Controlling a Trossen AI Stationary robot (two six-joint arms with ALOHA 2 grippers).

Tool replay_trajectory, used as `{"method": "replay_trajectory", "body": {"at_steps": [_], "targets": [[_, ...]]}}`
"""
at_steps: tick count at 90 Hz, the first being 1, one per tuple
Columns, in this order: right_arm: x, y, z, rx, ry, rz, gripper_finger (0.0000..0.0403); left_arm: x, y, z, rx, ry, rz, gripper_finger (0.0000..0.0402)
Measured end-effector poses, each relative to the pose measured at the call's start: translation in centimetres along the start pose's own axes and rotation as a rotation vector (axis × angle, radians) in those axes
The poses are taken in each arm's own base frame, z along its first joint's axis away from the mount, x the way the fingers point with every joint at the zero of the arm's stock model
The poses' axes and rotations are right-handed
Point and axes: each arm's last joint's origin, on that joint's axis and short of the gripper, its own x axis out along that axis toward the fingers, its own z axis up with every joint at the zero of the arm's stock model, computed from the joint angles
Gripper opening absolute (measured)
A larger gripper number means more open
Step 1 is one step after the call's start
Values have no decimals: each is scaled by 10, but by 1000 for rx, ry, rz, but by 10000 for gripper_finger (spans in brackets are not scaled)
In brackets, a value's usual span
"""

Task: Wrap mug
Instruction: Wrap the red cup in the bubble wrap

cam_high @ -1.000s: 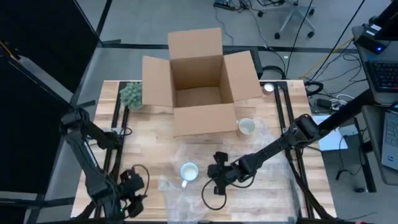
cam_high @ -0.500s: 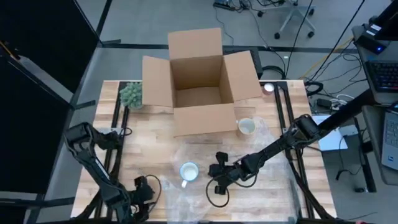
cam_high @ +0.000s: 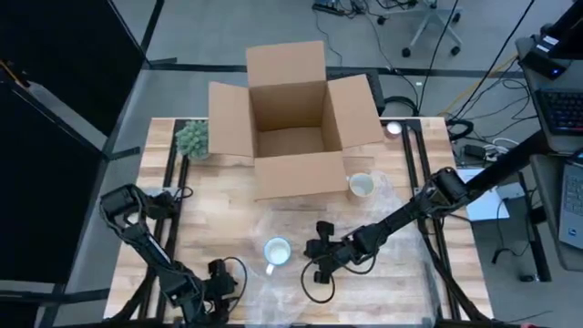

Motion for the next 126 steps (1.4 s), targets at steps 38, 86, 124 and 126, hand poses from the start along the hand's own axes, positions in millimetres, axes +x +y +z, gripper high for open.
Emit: {"method": "replay_trajectory", "body": {"at_steps": [38, 86, 124, 126], "targets": [[0, 0, 0, 5, -2, -4, 0, 12, 8, 22, 44, -87, 49, 187], [0, 0, 0, 4, -2, -4, 0, -24, 2, 59, -88, -261, -51, 143], [0, 0, 0, 5, -2, -4, 0, -84, 27, 82, -91, -327, -25, 79], [0, 0, 0, 5, -2, -4, 0, -86, 28, 82, -97, -321, -23, 78]]}}
